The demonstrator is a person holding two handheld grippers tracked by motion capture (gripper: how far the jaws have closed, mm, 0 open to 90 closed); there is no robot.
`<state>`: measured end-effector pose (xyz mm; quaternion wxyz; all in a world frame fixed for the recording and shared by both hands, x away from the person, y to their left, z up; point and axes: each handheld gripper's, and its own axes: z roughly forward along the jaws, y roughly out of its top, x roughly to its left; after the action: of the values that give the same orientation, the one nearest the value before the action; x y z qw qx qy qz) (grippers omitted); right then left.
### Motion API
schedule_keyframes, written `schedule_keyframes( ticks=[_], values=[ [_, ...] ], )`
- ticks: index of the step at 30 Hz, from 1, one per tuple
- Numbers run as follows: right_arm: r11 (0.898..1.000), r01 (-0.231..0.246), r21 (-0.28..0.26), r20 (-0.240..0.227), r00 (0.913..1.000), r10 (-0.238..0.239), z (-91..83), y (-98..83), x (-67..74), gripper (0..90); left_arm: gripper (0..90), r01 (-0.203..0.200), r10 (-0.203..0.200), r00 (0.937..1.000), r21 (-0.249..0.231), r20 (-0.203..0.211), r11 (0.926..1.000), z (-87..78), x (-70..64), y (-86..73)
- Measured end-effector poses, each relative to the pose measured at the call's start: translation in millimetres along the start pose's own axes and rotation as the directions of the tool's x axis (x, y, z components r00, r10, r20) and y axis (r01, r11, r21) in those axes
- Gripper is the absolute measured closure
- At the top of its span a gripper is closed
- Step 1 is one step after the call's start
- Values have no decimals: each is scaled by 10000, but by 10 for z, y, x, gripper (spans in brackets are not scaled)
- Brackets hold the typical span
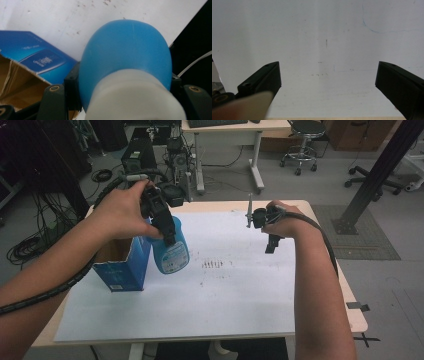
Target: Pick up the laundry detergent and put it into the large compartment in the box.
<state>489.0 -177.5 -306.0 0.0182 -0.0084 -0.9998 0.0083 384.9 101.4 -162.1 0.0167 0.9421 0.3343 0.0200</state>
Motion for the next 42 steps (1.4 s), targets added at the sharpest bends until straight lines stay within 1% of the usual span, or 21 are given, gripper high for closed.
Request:
schedule_keyframes(
  ticks=[4, 5, 8, 10, 13, 14, 16, 19, 20, 24, 25, 28, 29, 31, 32, 35, 36, 37, 39, 41, 42],
  values=[
    [10000, -34, 2, 14, 10000, 34, -8, -12, 9, 64, 376, 805, -806, 9949, -36, -607, 9967, -74, 36, -1],
    [10000, -17, -9, 27, 10000, 17, -12, -13, 12, 64, 376, 805, -806, 9949, -36, -607, 9967, -74, 36, -1],
    [10000, 5, -49, 47, 10000, -5, -23, -13, 22, 64, 376, 1548, -1549, 9847, -73, -797, 9879, -136, 106, -24],
    [10000, 51, -16, 126, 9999, -50, -30, -6, 28, 64, 375, 2079, -2086, 9756, -167, -683, 9780, -171, 151, -53],
    [9999, 133, 8, 105, 9999, -133, -32, -3, 36, 65, 376, 2579, -2583, 9651, -163, -434, 9660, -236, 212, -104],
    [9999, 144, -6, 105, 9998, -143, -32, -6, 35, 64, 375, 2790, -2794, 9596, -154, -335, 9602, -269, 238, -126],
    [9999, 121, -20, 85, 9999, -121, -32, -10, 35, 64, 375, 2877, -2880, 9572, -140, -302, 9576, -298, 253, -142],
    [9999, 158, -63, 62, 9999, -158, -37, -7, 38, 64, 376, 3321, -3330, 9424, -309, -305, 9427, -427, 302, -211],
    [9999, 158, -63, 62, 9999, -158, -37, -7, 38, 64, 375, 3321, -3330, 9424, -309, -305, 9427, -427, 302, -211],
    [9998, 153, -137, 91, 9998, -152, -53, -12, 47, 64, 375, 3889, -3902, 9203, -430, -281, 9203, -568, 378, -292],
    [9998, 153, -137, 91, 9998, -152, -53, -12, 47, 64, 375, 3889, -3902, 9203, -430, -281, 9203, -568, 378, -292],
    [9998, 144, -144, 100, 9998, -143, -55, -14, 49, 64, 375, 4278, -4293, 9030, -567, -183, 9021, -671, 447, -361],
    [9998, 155, -131, 142, 9998, -153, -54, -12, 51, 64, 375, 4278, -4293, 9030, -567, -183, 9021, -671, 447, -361],
    [9998, 166, -118, 102, 9998, -165, -50, -3, 51, 65, 375, 4557, -4573, 8892, -643, -138, 8878, -739, 508, -411],
    [9997, 200, -136, 116, 9997, -198, -48, 0, 48, 64, 375, 4739, -4758, 8794, -684, -148, 8779, -764, 540, -433],
    [9997, 178, -156, 98, 9998, -177, -45, 10, 42, 64, 375, 5083, -5105, 8595, -660, -229, 8587, -803, 613, -478],
    [9997, 188, -150, 75, 9998, -186, -42, 12, 39, 64, 375, 5268, -5291, 8482, -651, -254, 8475, -813, 647, -498],
    [9997, 194, -158, 74, 9998, -193, -41, 12, 35, 64, 375, 5332, -5356, 8440, -638, -271, 8436, -820, 668, -510],
    [9997, 162, -167, 57, 9999, -161, -41, 8, 31, 64, 375, 5566, -5586, 8291, -604, -234, 8286, -831, 725, -546],
    [9998, 115, -173, 39, 9999, -115, -43, 3, 27, 64, 375, 5740, -5758, 8174, -619, -145, 8165, -845, 779, -588],
    [9998, 91, -185, 48, 9999, -90, -43, 1, 27, 64, 375, 5870, -5887, 8083, -677, -71, 8067, -853, 816, -619]
  ],
)
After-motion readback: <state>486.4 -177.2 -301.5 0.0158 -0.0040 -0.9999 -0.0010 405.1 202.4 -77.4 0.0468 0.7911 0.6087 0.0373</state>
